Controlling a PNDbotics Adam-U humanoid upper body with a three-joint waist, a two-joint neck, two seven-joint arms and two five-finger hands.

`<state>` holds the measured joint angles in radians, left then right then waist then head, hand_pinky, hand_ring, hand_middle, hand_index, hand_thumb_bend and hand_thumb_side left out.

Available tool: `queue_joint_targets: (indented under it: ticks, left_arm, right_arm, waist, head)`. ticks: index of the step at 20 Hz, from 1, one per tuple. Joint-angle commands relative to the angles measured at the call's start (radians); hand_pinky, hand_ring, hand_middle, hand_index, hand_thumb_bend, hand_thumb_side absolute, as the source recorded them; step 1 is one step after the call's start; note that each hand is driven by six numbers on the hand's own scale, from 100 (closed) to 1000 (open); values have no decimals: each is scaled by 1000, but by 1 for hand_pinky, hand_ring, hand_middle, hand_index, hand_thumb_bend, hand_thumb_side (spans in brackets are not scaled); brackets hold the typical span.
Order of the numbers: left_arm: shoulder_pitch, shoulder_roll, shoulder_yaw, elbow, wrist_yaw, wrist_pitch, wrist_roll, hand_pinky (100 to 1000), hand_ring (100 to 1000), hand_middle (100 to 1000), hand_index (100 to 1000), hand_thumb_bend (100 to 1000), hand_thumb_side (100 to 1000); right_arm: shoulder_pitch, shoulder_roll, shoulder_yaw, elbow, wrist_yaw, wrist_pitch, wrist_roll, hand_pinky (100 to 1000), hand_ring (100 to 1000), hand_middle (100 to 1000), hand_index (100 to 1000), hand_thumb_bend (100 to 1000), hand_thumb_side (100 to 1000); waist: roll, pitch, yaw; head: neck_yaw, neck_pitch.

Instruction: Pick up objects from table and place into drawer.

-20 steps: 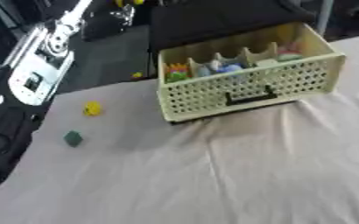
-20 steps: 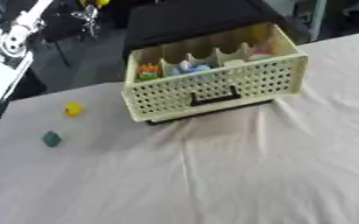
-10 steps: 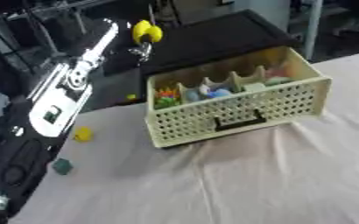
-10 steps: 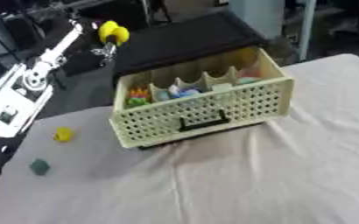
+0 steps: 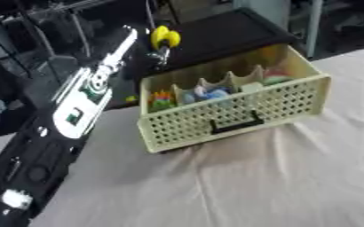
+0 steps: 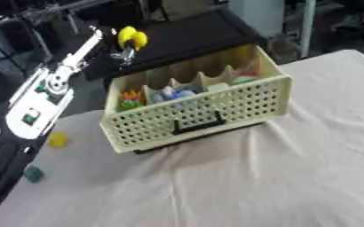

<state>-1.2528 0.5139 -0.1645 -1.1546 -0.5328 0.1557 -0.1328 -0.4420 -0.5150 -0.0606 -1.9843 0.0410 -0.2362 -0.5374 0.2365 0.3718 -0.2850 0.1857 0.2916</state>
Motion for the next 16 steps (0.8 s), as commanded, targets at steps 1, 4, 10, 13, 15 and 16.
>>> queue_joint_targets:
  ticks: [1,4,10,13,15,16]
  left_arm:
    - [-27,12,12,20,-20,-12,18,100,305,547,733,100,656]
    - [-26,11,14,48,-55,-17,29,107,339,575,815,100,677]
    - [-17,21,16,59,-110,-40,29,204,443,708,1000,260,704]
    - [-15,24,20,59,-124,-42,35,202,444,711,1000,261,702]
    - [-14,25,21,58,-124,-41,40,200,441,705,996,253,697]
    - [-13,26,21,58,-124,-41,41,198,439,700,986,251,696]
  right_arm:
    - [-17,-5,1,-16,-6,1,7,501,399,361,817,100,445]
    - [-18,2,4,-16,-6,4,11,503,398,360,818,100,445]
    - [-13,11,5,-16,-5,12,15,505,397,358,819,100,446]
    - [-9,11,3,-16,-3,12,14,506,396,357,820,100,445]
    - [-7,12,3,-16,-2,13,14,507,396,357,820,100,444]
    - [-7,12,3,-16,-2,14,14,507,396,357,820,100,443]
  waist:
    - [-11,-14,-4]
    - [-11,-8,-7]
    - [-11,-2,-3]
    - [-11,-1,-2]
    - [-11,-1,-1]
    - [-11,-1,-1]
  head:
    - [10,-11]
    - [10,-11]
    - [1,-8]
    - [-1,-6]
    - [-1,-5]
    - [-2,-4]
